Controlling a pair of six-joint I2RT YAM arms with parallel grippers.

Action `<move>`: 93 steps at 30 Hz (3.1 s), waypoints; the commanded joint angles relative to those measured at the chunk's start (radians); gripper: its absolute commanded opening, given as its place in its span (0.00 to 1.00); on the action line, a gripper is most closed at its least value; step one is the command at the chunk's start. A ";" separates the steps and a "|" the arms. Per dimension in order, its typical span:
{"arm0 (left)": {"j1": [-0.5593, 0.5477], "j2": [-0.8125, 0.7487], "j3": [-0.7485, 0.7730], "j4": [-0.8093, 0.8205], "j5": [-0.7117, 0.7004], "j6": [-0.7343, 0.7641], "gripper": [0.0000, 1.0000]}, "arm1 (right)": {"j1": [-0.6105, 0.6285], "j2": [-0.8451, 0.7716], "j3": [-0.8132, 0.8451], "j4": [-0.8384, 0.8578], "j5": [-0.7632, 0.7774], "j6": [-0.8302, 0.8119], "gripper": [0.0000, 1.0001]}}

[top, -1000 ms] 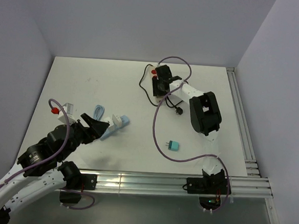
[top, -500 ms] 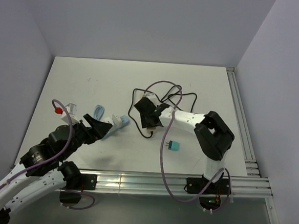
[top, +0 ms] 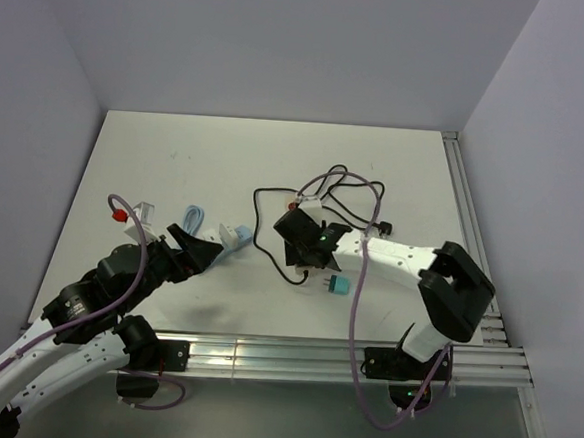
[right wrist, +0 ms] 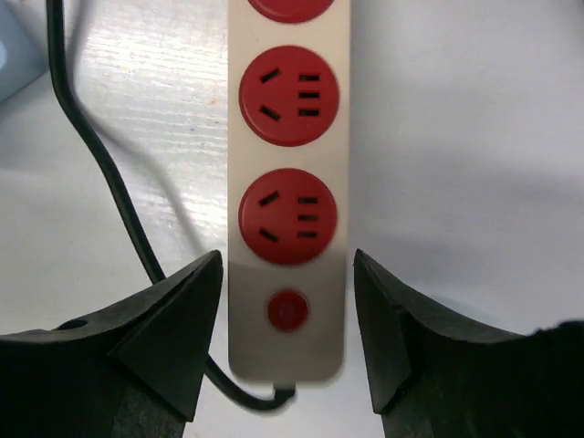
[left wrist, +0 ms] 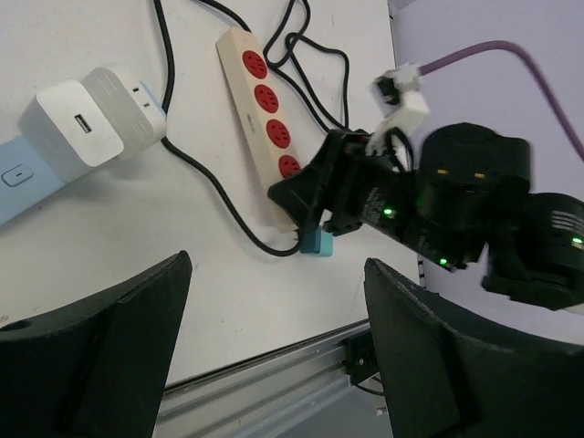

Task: Insert the plug

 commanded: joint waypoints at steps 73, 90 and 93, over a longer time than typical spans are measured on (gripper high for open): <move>0.002 0.281 -0.127 0.489 0.610 0.044 0.77 | 0.328 -0.699 -0.367 0.433 -0.062 -0.334 0.00; 0.002 0.331 -0.157 0.551 0.638 0.009 0.65 | 0.486 -0.682 -0.312 0.461 0.050 -0.378 0.00; 0.002 0.334 -0.163 0.571 0.655 0.004 0.57 | 0.487 -0.681 -0.307 0.459 0.071 -0.370 0.00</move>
